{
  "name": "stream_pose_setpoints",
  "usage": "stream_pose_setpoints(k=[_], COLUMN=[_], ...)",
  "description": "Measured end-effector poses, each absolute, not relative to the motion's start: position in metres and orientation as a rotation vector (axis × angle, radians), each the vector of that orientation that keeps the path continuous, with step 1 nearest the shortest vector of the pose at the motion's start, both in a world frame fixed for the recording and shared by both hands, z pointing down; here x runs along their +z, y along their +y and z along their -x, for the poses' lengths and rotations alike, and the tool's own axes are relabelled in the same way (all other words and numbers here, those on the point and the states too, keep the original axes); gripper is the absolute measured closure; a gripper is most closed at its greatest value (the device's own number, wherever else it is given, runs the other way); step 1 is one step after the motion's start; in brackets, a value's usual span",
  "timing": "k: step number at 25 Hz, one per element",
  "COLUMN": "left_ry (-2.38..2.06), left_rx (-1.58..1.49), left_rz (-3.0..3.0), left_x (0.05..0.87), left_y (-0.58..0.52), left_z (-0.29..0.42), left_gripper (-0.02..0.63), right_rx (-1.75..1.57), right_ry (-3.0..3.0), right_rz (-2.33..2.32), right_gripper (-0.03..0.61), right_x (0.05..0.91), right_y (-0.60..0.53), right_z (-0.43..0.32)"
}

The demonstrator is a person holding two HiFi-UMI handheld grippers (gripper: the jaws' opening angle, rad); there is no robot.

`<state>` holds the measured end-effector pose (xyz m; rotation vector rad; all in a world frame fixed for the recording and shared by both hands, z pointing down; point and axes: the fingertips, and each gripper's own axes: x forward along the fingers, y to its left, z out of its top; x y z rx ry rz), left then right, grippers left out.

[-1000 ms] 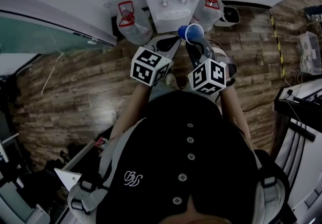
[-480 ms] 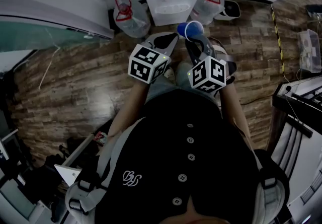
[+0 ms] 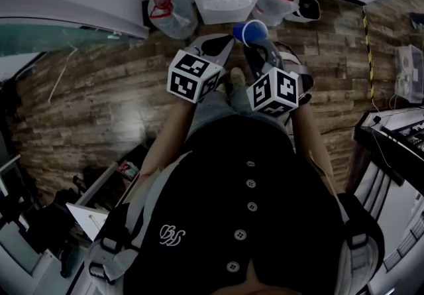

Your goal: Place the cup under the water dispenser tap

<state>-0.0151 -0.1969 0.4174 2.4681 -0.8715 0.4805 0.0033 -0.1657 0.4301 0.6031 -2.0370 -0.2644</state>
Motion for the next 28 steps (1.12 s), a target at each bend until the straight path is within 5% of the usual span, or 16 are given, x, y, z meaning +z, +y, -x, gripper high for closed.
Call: stream_pose_setpoints(k=[28], left_ry=[-0.909], left_rx=[0.527], left_rz=[-2.332], left_x=[0.509], left_y=[-0.223], left_z=[0.013], left_gripper=[0.614], right_rx=[-0.249], right_ry=[-1.988], right_rz=[-0.484], right_gripper=[0.555], right_x=[0.519], right_y=[-0.213], right_z=[-0.013])
